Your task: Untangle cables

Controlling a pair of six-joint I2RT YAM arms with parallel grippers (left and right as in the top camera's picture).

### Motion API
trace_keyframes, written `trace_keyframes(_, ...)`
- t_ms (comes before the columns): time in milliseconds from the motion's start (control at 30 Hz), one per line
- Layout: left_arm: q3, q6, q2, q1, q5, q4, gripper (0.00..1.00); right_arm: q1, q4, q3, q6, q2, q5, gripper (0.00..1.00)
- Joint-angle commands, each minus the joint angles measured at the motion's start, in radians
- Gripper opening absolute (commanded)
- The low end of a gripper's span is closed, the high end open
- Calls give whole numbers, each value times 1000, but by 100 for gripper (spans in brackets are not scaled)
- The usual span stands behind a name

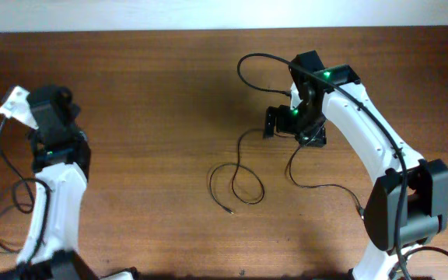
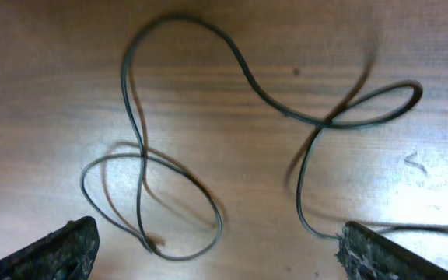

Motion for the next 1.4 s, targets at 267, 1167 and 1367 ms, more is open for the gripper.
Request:
trace_keyframes(267,10,-11,306,264,284,413,77,13,15,-5,10,-29,8,99)
trace_keyframes(1167,112,-318,181,16,1478,371,99,29,-58,26,45,-107,166,99)
trace_keyframes(1367,112,22,124,-472,893,-26,99,-171,-108,26,70,-370,173,99)
